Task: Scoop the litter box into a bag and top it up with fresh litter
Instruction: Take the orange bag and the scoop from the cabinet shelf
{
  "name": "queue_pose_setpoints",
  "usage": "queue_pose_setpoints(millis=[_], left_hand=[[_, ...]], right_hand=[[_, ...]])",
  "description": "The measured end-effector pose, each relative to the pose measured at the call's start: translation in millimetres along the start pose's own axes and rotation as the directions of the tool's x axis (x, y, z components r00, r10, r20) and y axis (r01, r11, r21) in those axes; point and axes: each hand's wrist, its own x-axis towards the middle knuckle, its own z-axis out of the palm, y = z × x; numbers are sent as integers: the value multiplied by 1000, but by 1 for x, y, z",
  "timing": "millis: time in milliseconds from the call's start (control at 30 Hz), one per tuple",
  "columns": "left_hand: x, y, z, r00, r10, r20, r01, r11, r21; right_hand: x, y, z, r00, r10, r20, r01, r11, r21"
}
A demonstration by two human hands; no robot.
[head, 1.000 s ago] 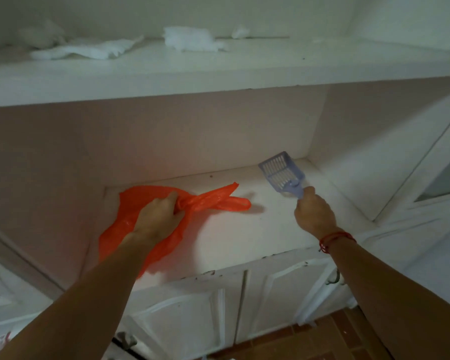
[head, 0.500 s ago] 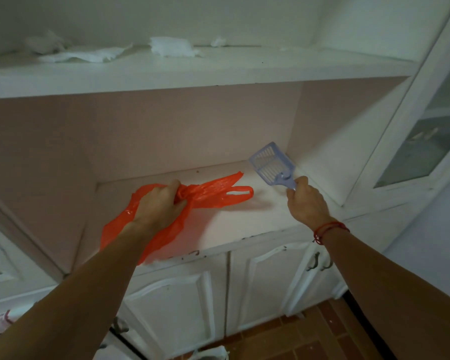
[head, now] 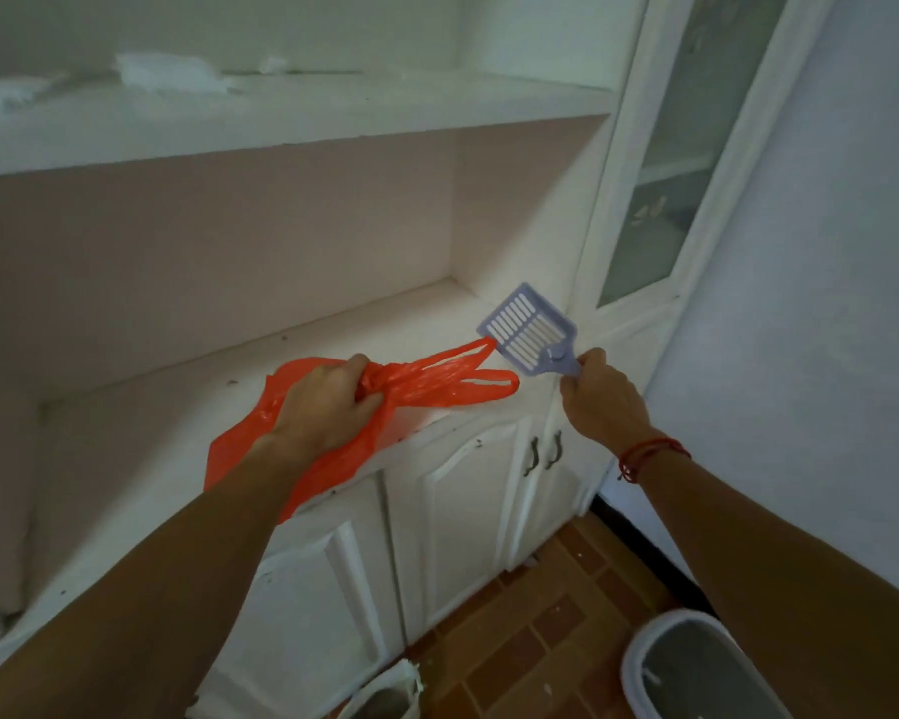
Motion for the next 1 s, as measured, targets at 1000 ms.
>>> queue_pose_setpoints(millis=[1000], left_hand=[[-141, 284, 125, 724, 641, 254, -551, 760, -345]], right_hand=[[-391, 237, -137, 707, 640, -301, -687, 723, -76]])
